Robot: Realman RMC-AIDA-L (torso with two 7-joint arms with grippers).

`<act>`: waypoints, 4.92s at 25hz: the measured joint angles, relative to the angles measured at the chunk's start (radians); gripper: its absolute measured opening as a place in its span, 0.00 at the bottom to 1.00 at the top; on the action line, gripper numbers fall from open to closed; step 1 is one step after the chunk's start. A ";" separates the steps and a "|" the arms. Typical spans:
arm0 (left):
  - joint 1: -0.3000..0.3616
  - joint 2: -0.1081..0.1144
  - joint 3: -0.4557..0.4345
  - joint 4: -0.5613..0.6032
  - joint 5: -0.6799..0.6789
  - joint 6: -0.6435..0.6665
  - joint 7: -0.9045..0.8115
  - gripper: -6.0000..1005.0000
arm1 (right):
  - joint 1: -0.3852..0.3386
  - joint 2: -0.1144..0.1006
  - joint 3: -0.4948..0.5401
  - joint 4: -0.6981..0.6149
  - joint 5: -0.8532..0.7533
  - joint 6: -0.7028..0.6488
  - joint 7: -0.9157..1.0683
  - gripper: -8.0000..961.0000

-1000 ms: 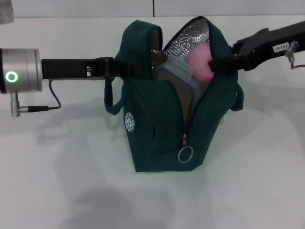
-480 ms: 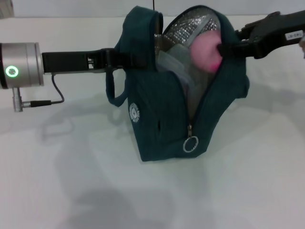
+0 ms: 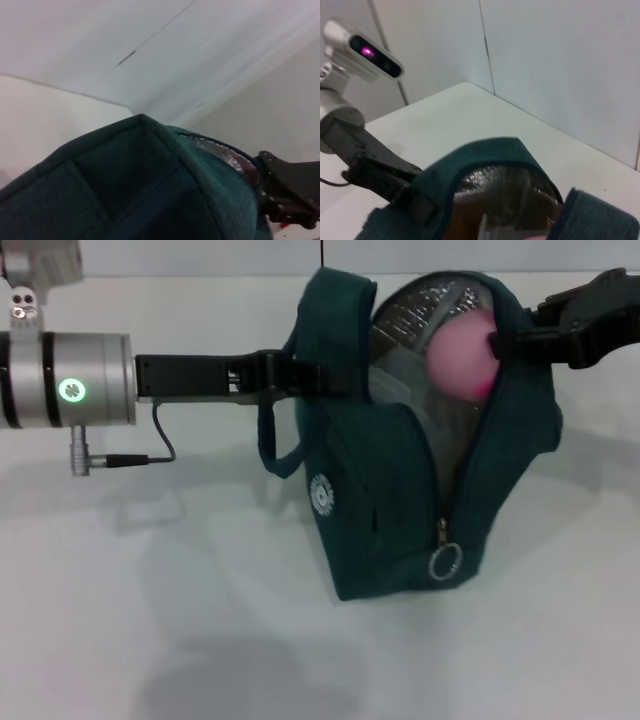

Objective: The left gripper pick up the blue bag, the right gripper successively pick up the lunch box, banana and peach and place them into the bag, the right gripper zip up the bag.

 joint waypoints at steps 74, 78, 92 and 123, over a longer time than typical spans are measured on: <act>0.095 -0.009 0.007 -0.093 0.014 -0.097 0.081 0.04 | -0.188 -0.001 0.148 0.693 0.235 -0.353 -0.976 0.72; 0.094 -0.009 0.007 -0.093 0.014 -0.097 0.081 0.04 | -0.163 0.007 0.144 0.819 0.244 -0.264 -1.055 0.71; 0.088 -0.006 0.007 -0.093 0.013 -0.098 0.081 0.04 | -0.089 0.011 -0.077 0.950 0.335 -0.054 -1.094 0.68; 0.090 -0.007 0.007 -0.093 0.008 -0.099 0.081 0.05 | -0.081 0.013 -0.263 0.954 0.514 0.036 -1.106 0.63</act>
